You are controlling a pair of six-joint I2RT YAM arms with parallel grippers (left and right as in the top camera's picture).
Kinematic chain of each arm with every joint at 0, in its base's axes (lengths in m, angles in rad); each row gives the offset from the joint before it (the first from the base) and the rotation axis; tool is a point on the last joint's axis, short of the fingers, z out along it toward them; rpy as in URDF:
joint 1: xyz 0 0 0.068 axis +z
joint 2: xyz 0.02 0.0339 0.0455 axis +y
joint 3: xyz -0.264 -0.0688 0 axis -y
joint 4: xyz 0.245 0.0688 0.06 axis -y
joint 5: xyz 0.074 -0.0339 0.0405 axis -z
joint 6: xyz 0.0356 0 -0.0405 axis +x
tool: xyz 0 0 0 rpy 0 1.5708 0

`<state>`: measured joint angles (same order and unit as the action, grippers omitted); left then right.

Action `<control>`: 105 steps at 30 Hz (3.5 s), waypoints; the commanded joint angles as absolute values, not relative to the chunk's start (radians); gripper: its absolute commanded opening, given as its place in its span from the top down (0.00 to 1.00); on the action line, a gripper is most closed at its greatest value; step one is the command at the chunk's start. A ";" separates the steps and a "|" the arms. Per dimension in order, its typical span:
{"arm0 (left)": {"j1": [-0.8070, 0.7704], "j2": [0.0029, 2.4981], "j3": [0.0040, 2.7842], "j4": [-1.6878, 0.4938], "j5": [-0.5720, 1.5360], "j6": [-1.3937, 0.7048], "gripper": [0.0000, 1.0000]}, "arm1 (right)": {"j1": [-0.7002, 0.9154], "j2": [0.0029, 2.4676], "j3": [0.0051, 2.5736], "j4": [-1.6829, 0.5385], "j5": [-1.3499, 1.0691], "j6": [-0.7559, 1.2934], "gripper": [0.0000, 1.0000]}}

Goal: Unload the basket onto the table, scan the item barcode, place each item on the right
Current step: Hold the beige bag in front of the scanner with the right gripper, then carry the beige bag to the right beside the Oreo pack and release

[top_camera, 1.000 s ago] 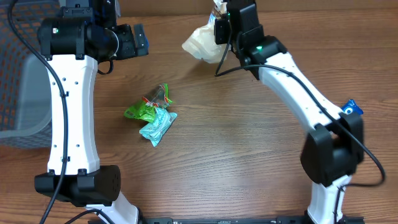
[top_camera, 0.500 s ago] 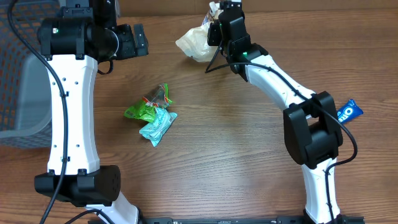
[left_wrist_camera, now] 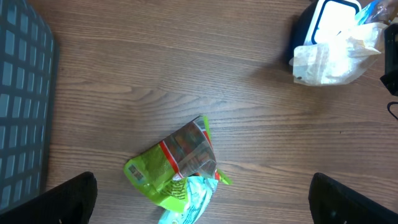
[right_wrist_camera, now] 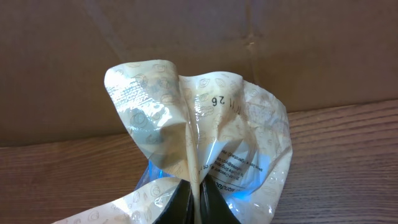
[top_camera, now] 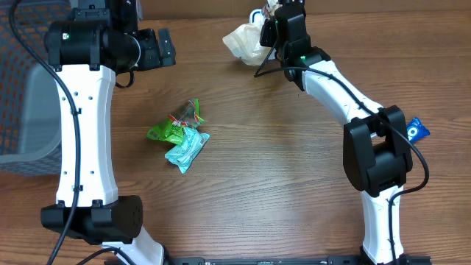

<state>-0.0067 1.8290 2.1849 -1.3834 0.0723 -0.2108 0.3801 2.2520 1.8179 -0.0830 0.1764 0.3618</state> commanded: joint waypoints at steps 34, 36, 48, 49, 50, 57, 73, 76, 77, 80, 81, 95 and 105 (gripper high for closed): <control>-0.007 1.812 2.188 -1.380 0.078 -0.224 0.00 | 0.394 2.209 1.842 -0.193 0.086 0.419 0.96; -0.007 1.812 2.188 -1.380 0.078 -0.224 0.00 | 0.394 2.184 1.842 -0.194 0.064 0.419 0.96; -0.007 1.812 2.188 -1.380 0.078 -0.224 0.00 | 0.393 1.924 1.842 -0.430 -0.032 0.358 0.96; -0.007 1.812 2.188 -1.380 0.078 -0.224 0.00 | 0.391 1.885 1.842 -0.493 -0.031 0.347 0.96; -0.007 1.812 2.188 -1.380 0.078 -0.224 0.00 | 0.388 1.855 1.842 -0.540 -0.030 0.343 0.96; -0.007 1.812 2.188 -1.380 0.078 -0.224 0.00 | 0.295 1.637 1.842 -0.949 0.075 0.437 0.96; -0.007 1.812 2.188 -1.380 0.078 -0.224 0.00 | -0.202 1.773 1.608 -1.094 0.112 0.626 0.96; -0.007 1.812 2.188 -1.380 0.078 -0.224 0.00 | -0.250 1.835 1.591 -1.078 0.107 0.625 0.96; -0.007 1.812 2.188 -1.380 0.078 -0.224 0.00 | -0.260 1.848 1.591 -1.077 0.099 0.625 0.96; -0.007 1.812 2.188 -1.380 0.078 -0.224 0.00 | -0.277 1.860 1.592 -1.075 0.045 0.618 0.89; -0.007 1.812 2.188 -1.380 0.078 -0.224 0.00 | -0.276 1.858 1.596 -1.075 0.029 0.596 0.86; -0.007 1.812 2.188 -1.380 0.078 -0.224 0.00 | -0.181 1.858 1.753 -1.061 -0.548 0.384 0.67; -0.007 1.812 2.188 -1.380 0.078 -0.224 0.00 | 0.250 1.904 1.663 -0.788 -0.507 0.385 0.16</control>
<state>-0.0067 1.8290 2.1849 -1.3834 0.0723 -0.2108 0.1741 1.8805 1.6951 -0.8337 -0.5091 0.3893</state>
